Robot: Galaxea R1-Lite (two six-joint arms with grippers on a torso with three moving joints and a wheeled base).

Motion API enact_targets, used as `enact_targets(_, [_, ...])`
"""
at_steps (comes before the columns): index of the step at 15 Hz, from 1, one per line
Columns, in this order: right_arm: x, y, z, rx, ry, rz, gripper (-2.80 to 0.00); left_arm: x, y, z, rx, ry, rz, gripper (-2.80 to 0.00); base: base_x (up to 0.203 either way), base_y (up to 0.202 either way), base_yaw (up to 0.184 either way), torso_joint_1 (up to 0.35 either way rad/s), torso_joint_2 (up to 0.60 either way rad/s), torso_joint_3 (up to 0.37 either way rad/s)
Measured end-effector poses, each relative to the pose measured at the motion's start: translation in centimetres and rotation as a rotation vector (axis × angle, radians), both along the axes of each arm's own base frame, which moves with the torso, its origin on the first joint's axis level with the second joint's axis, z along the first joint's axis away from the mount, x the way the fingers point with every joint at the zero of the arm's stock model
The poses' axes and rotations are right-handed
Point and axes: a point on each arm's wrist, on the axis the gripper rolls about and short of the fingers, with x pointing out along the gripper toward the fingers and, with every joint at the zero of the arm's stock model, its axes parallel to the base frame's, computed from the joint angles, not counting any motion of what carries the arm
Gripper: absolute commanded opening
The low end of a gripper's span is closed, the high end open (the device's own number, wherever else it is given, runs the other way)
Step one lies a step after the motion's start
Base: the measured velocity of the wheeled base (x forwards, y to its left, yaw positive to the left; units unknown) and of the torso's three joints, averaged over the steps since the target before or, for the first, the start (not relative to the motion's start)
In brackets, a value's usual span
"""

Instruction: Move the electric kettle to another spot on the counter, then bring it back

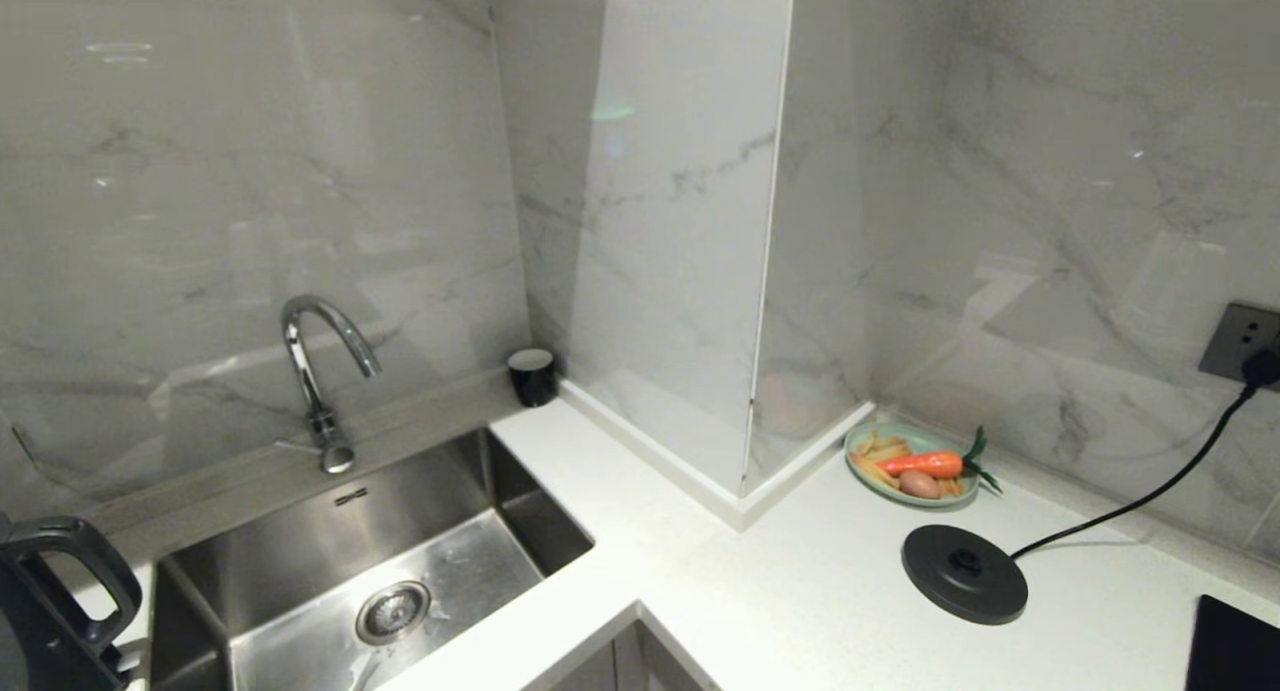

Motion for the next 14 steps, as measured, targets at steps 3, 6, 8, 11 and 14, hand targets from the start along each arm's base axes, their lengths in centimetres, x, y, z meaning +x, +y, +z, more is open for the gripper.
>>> enact_targets(3, [0.0, 0.0, 0.0, 0.000, 0.000, 0.000, -2.80, -0.6, 0.0, -2.4, 0.009, -0.024, 0.048, -2.80, 0.000, 0.000, 0.000, 0.000, 0.00, 0.000])
enact_targets(6, [0.0, 0.0, 0.0, 0.000, 0.000, 0.000, -2.80, -0.9, 0.1, -3.2, 0.004, -0.050, 0.067, -2.80, 0.000, 0.000, 0.000, 0.000, 0.00, 0.000])
enact_targets(8, [0.0, 0.0, 0.0, 0.000, 0.000, 0.000, -2.80, -1.0, 0.2, -3.4, -0.001, -0.056, 0.110, -2.80, 0.000, 0.000, 0.000, 0.000, 0.00, 0.000])
enact_targets(11, [0.0, 0.0, 0.0, 0.000, 0.000, 0.000, -2.80, -0.8, 0.2, -4.0, 0.004, -0.037, 0.110, -2.80, 0.000, 0.000, 0.000, 0.000, 0.00, 0.000])
enact_targets(14, [0.0, 0.0, 0.0, 0.000, 0.000, 0.000, -2.80, -0.2, 0.2, -5.4, 0.009, 0.011, 0.112, -2.80, 0.000, 0.000, 0.000, 0.000, 0.00, 0.000])
